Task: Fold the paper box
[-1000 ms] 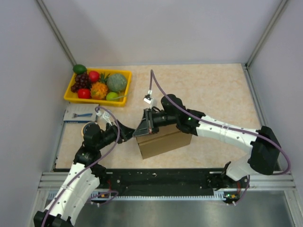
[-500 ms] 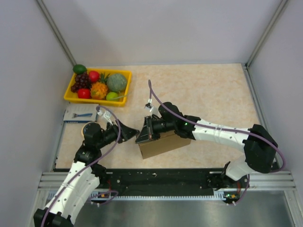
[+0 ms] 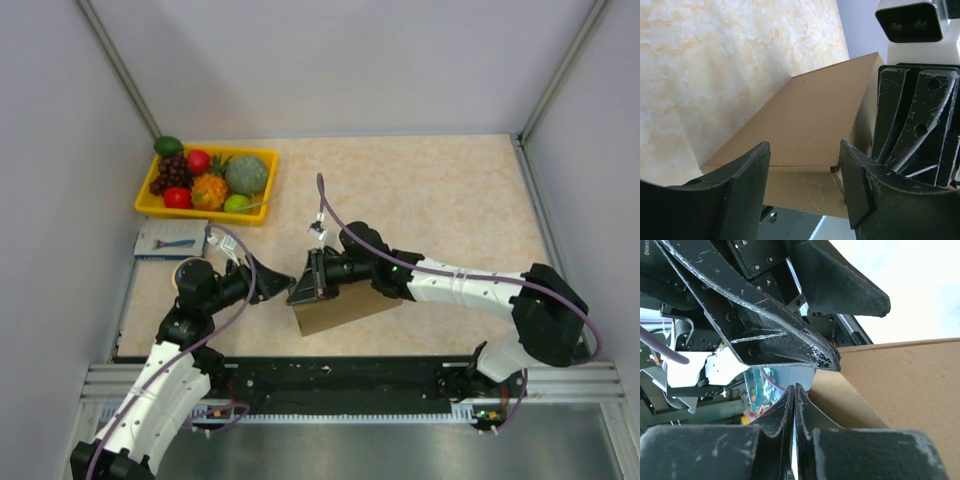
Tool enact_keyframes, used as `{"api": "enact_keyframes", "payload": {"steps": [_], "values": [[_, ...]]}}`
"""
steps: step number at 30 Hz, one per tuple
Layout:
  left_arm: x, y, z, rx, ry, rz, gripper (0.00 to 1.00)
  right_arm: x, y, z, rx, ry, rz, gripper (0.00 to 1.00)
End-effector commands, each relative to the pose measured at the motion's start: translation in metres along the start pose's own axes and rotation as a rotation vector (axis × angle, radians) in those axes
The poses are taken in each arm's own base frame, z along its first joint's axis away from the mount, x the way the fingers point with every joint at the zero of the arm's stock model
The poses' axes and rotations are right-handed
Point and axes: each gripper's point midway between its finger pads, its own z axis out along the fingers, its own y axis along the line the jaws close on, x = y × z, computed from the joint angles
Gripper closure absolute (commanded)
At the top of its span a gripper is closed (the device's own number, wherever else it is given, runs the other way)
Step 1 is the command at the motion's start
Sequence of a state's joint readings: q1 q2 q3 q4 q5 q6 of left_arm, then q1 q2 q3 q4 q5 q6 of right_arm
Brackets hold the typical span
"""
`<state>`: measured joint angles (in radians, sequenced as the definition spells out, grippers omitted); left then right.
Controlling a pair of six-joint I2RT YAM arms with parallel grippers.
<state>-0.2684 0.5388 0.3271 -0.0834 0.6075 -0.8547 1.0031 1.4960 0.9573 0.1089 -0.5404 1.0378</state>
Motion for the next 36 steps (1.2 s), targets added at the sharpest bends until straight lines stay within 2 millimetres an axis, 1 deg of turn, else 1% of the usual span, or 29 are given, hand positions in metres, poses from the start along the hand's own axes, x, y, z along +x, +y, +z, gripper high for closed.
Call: {"api": "enact_keyframes", "payload": {"steps": [1, 2, 3, 4, 5, 6, 8, 9, 10, 11, 12, 13, 14, 15, 16, 17, 18, 19, 22, 25, 26, 28, 29, 30, 31, 32, 34, 35, 36], "values": [[-0.003, 0.001, -0.002, -0.024, -0.001, 0.037, 0.38, 0.005, -0.023, 0.001, 0.066, -0.013, 0.006, 1.0], [-0.003, 0.002, -0.001, -0.026, 0.001, 0.034, 0.38, -0.003, -0.019, -0.002, 0.081, -0.043, -0.029, 1.0], [-0.003, 0.002, -0.001, -0.027, 0.002, 0.033, 0.38, -0.016, 0.002, -0.008, 0.062, -0.075, -0.07, 1.0], [-0.003, 0.002, -0.001, -0.028, 0.001, 0.032, 0.38, -0.019, 0.003, -0.014, 0.09, -0.07, -0.097, 1.0], [-0.003, 0.003, -0.001, -0.028, 0.0, 0.03, 0.38, -0.025, 0.013, -0.019, 0.08, -0.08, -0.112, 1.0], [-0.003, 0.002, 0.0, -0.026, -0.001, 0.033, 0.38, -0.041, 0.032, -0.032, 0.042, -0.123, -0.133, 1.0], [-0.004, 0.003, 0.0, -0.027, -0.002, 0.036, 0.38, -0.052, 0.042, -0.052, 0.018, -0.157, -0.145, 1.0], [-0.004, 0.003, 0.0, -0.027, 0.0, 0.037, 0.38, -0.068, 0.032, -0.069, 0.04, -0.21, -0.129, 1.0], [-0.004, 0.003, 0.001, -0.028, 0.003, 0.037, 0.37, -0.071, 0.041, -0.092, 0.024, -0.256, -0.156, 1.0], [-0.004, 0.002, 0.002, -0.023, 0.006, 0.036, 0.37, -0.075, 0.033, -0.107, 0.034, -0.279, -0.144, 1.0], [-0.003, 0.002, 0.002, -0.021, 0.009, 0.038, 0.37, -0.087, 0.007, -0.128, 0.078, -0.333, -0.102, 1.0], [-0.004, 0.003, 0.002, -0.02, 0.012, 0.043, 0.37, -0.09, 0.01, -0.153, 0.066, -0.389, -0.113, 1.0], [-0.003, 0.002, 0.003, -0.015, 0.02, 0.044, 0.35, -0.086, 0.0, -0.165, 0.063, -0.38, -0.089, 1.0], [-0.002, 0.001, 0.003, -0.012, 0.023, 0.05, 0.34, -0.083, -0.017, -0.175, 0.078, -0.39, -0.056, 1.0], [-0.004, 0.0, 0.003, -0.009, 0.026, 0.063, 0.33, -0.099, -0.031, -0.204, 0.099, -0.486, -0.029, 1.0], [-0.001, 0.001, 0.002, -0.013, 0.04, 0.064, 0.32, -0.095, -0.036, -0.213, 0.079, -0.477, -0.015, 1.0], [-0.001, 0.0, 0.002, -0.014, 0.042, 0.073, 0.3, -0.095, -0.048, -0.221, 0.085, -0.492, 0.01, 1.0], [-0.003, -0.001, 0.001, -0.015, 0.043, 0.09, 0.3, -0.102, -0.059, -0.235, 0.096, -0.529, 0.031, 1.0], [-0.004, -0.003, -0.001, -0.025, 0.049, 0.109, 0.3, -0.1, -0.066, -0.24, 0.084, -0.514, 0.03, 1.0], [-0.005, -0.004, -0.001, -0.031, 0.051, 0.109, 0.31, -0.099, -0.074, -0.238, 0.078, -0.501, 0.046, 1.0], [-0.005, -0.003, -0.001, -0.033, 0.051, 0.107, 0.32, -0.093, -0.082, -0.233, 0.074, -0.487, 0.068, 1.0], [-0.005, -0.004, 0.0, -0.029, 0.051, 0.104, 0.33, -0.089, -0.085, -0.23, 0.048, -0.482, 0.069, 1.0], [-0.006, -0.004, 0.0, -0.029, 0.051, 0.102, 0.33, -0.079, -0.097, -0.223, 0.037, -0.468, 0.107, 1.0], [-0.005, -0.003, 0.0, -0.03, 0.054, 0.099, 0.33, -0.074, -0.101, -0.22, 0.017, -0.465, 0.117, 1.0], [-0.004, -0.003, 0.001, -0.026, 0.059, 0.096, 0.34, -0.076, -0.098, -0.219, -0.022, -0.484, 0.101, 1.0], [-0.004, -0.003, 0.001, -0.025, 0.062, 0.094, 0.34, -0.064, -0.114, -0.211, -0.02, -0.468, 0.146, 1.0], [-0.003, -0.002, 0.001, -0.027, 0.066, 0.089, 0.34, -0.057, -0.13, -0.205, -0.003, -0.448, 0.18, 1.0], [-0.003, -0.002, 0.002, -0.026, 0.068, 0.088, 0.34, -0.055, -0.132, -0.204, -0.003, -0.44, 0.181, 1.0], [-0.002, -0.001, 0.002, -0.03, 0.069, 0.086, 0.34, -0.057, -0.128, -0.205, -0.005, -0.437, 0.175, 1.0]]}}
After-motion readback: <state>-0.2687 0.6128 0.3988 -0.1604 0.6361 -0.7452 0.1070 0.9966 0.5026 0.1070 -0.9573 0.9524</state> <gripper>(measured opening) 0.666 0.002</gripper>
